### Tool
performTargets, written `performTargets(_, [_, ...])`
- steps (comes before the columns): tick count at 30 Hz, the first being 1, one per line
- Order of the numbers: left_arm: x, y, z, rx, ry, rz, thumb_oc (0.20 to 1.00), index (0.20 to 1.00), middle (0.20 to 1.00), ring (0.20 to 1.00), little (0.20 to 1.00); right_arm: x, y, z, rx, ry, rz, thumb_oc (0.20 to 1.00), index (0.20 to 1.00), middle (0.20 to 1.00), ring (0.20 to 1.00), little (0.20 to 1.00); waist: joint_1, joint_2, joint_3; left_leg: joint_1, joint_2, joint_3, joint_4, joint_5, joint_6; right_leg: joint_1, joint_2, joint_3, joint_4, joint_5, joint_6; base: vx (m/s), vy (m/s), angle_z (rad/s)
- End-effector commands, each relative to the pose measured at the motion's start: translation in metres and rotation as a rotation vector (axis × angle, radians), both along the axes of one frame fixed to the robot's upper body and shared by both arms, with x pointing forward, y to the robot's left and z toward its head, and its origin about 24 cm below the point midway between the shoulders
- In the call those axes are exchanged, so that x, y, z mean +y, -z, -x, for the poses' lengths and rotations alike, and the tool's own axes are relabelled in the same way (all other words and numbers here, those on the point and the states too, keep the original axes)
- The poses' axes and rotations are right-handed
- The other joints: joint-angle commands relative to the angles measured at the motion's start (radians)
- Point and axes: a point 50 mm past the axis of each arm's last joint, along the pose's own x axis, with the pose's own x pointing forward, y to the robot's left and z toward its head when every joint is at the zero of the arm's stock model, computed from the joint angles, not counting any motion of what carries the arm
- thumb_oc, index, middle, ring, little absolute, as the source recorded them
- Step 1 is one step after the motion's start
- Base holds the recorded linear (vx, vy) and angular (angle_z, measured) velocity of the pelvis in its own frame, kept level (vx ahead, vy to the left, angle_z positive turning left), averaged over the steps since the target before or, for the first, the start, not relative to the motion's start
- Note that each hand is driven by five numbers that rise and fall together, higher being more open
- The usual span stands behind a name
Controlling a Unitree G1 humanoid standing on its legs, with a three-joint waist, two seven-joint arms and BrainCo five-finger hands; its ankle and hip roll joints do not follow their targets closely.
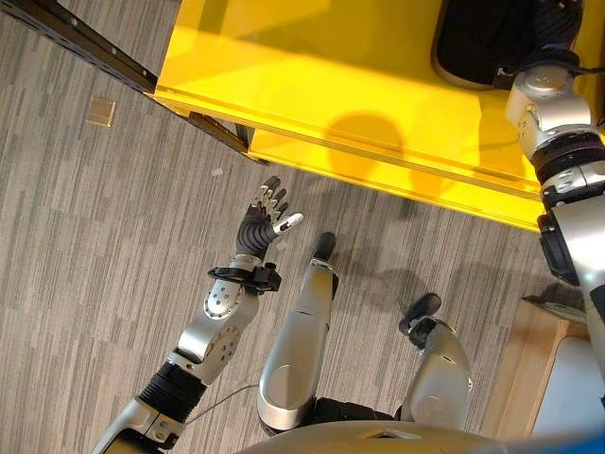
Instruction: Move parts from the plastic box to the shelf.
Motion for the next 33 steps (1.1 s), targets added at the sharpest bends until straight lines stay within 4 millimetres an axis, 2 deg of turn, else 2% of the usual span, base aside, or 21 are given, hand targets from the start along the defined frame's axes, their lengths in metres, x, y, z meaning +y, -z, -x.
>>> performTargets(1, [-0.003,-0.033,0.003,-0.158,0.02,0.072,1.0,1.0,1.0,1.0,1.0,-0.005,-0.032,0.007,-0.083,0.017,0.052,0.2,0.2,0.2,0.2,0.2,0.012,0.026,-0.014,-0.004,0.015,0.071,-0.008,-0.064,0.029,0.019,0.027,0.049,0.098,-0.105,-0.047,0.0,0.0,0.0])
performTargets(9, [-0.004,-0.033,0.001,-0.156,0.015,0.076,1.0,1.0,1.0,1.0,1.0,0.003,-0.024,0.003,-0.076,-0.008,-0.006,0.2,0.2,0.2,0.2,0.2,0.013,0.025,-0.014,-0.003,0.013,0.066,-0.011,-0.063,0.029,0.023,0.027,0.046,0.092,-0.105,-0.047,0.0,0.0,0.0])
performTargets(10, [-0.004,-0.033,0.001,-0.154,0.015,0.076,1.0,1.0,1.0,1.0,1.0,0.003,-0.022,0.003,-0.072,-0.007,-0.019,0.507,0.507,0.507,0.507,0.507,0.015,0.026,-0.014,-0.003,0.011,0.064,-0.011,-0.063,0.029,0.025,0.026,0.042,0.093,-0.106,-0.047,0.0,0.0,0.0])
performTargets(11, [-0.004,-0.033,0.001,-0.154,0.016,0.077,1.0,1.0,1.0,1.0,1.0,0.002,-0.021,0.003,-0.069,-0.004,-0.023,0.558,0.558,0.558,0.558,0.558,0.016,0.027,-0.014,-0.003,0.009,0.063,-0.011,-0.062,0.03,0.026,0.026,0.041,0.092,-0.106,-0.047,0.0,0.0,0.0])
performTargets(12, [-0.004,-0.033,0.001,-0.153,0.014,0.077,1.0,1.0,1.0,1.0,1.0,0.001,-0.021,0.003,-0.066,0.0,-0.027,1.0,1.0,1.0,1.0,1.0,0.016,0.028,-0.014,-0.004,0.008,0.061,-0.01,-0.062,0.03,0.028,0.026,0.039,0.092,-0.106,-0.047,0.0,0.0,0.0])
performTargets(21, [-0.005,-0.032,0.0,-0.15,0.017,0.075,1.0,1.0,1.0,1.0,1.0,-0.002,-0.018,0.003,-0.068,0.008,-0.082,1.0,1.0,1.0,1.0,1.0,0.018,0.03,-0.014,-0.003,0.009,0.066,-0.007,-0.065,0.03,0.034,0.026,0.04,0.089,-0.105,-0.046,0.0,0.002,0.01])
performTargets(33, [-0.005,-0.031,-0.001,-0.137,0.014,0.076,1.0,1.0,1.0,1.0,1.0,0.007,0.005,-0.003,-0.011,-0.017,-0.126,1.0,1.0,1.0,1.0,1.0,0.006,0.024,-0.014,0.018,0.019,0.07,-0.012,-0.068,0.027,0.049,0.033,0.044,0.08,-0.103,-0.045,0.0,0.0,0.0])
